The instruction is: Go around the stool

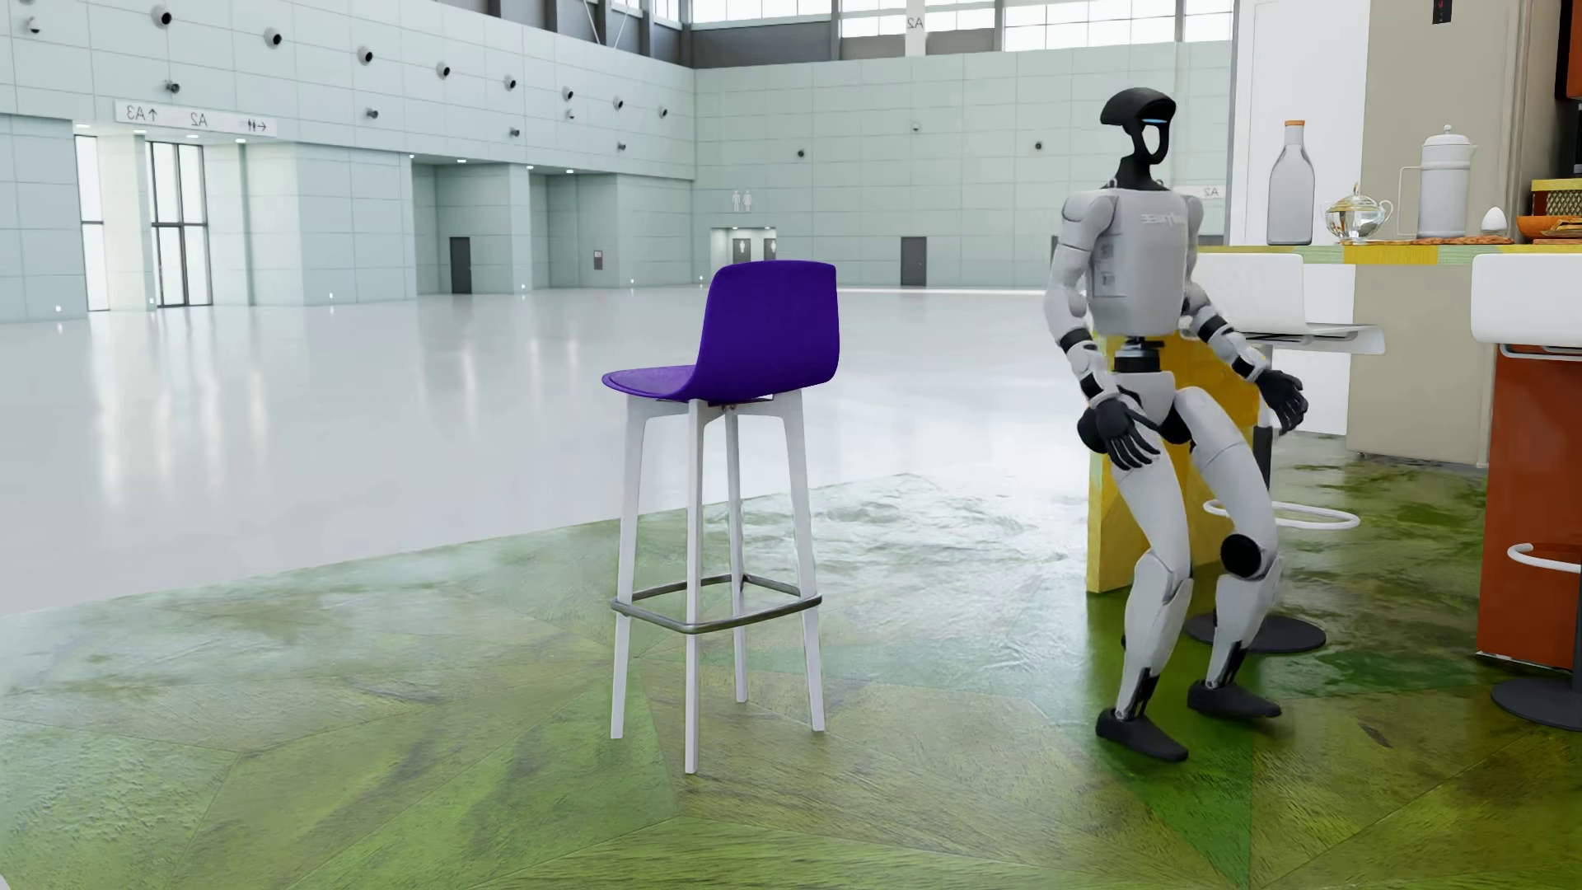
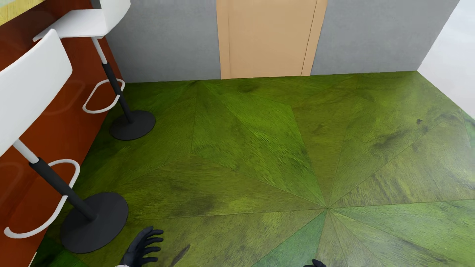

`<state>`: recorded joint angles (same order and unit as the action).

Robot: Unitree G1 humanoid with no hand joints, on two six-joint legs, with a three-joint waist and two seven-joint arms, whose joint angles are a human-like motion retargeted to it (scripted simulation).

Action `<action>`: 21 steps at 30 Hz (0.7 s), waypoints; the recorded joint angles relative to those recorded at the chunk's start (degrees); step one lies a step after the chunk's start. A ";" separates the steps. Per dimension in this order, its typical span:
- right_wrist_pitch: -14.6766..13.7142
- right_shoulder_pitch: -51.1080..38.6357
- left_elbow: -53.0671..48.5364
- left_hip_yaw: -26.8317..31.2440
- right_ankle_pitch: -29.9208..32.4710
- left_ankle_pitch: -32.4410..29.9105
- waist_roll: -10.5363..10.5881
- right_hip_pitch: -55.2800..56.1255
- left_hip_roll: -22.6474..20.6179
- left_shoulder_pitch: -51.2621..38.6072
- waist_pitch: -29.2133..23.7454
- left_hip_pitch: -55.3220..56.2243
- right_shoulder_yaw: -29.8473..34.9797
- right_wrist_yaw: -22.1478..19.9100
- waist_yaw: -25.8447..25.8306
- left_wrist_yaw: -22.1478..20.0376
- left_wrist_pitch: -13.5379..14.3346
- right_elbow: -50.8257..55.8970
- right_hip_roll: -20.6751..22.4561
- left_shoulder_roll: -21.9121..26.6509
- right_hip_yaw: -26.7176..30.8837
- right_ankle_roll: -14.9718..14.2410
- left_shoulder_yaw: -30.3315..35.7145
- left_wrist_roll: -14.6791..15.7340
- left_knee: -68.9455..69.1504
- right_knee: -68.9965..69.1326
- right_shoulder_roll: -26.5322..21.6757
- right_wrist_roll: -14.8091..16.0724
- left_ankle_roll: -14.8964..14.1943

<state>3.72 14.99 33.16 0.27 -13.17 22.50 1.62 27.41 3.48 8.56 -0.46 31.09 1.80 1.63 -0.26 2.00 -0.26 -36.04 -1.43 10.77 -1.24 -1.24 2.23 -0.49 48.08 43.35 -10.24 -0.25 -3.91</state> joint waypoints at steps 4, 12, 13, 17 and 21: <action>1.89 0.33 0.91 0.45 -9.13 -12.06 -0.37 0.17 -1.03 1.06 0.51 -2.85 0.49 2.20 -1.90 2.05 3.20 -1.08 -0.18 0.44 0.12 2.98 0.26 -1.99 -6.40 2.15 1.18 2.00 3.23; 2.14 0.35 2.00 -0.18 -8.67 -9.37 -2.79 1.10 -0.76 0.60 -0.92 -1.68 0.71 4.23 -3.05 1.91 0.47 0.38 -0.40 1.82 0.64 1.69 -0.61 0.63 -7.27 0.15 2.24 0.39 -1.05; 2.04 0.47 2.48 0.00 -12.88 -12.37 -3.44 1.94 -1.33 0.33 -0.85 -1.83 1.78 3.86 -3.66 2.14 2.21 0.08 0.04 2.88 1.77 4.94 -0.44 -0.04 -8.87 3.82 1.33 0.58 0.54; 4.31 -1.08 2.81 -0.15 -19.72 -5.69 -5.92 -6.07 -1.15 3.17 0.41 3.85 0.44 -1.18 5.29 -2.73 0.72 0.15 -2.38 0.41 2.74 -8.46 -0.78 -0.67 -6.96 9.55 -3.56 3.65 -0.40; 2.41 0.63 2.79 1.05 -9.76 3.70 0.68 -4.69 0.04 6.58 3.57 2.51 -1.21 -2.46 6.59 -4.63 -4.49 0.56 -2.21 1.39 0.69 -2.48 -3.15 -0.73 10.53 3.66 -0.25 -1.91 -7.09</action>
<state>6.13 15.62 35.95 1.31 -22.93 26.20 2.30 22.72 3.52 15.14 3.11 33.60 0.59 -0.83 6.32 -2.63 -4.75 -35.48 -3.64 12.16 -0.55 -3.72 -0.93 -1.22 58.61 47.01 -10.49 -2.16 -11.00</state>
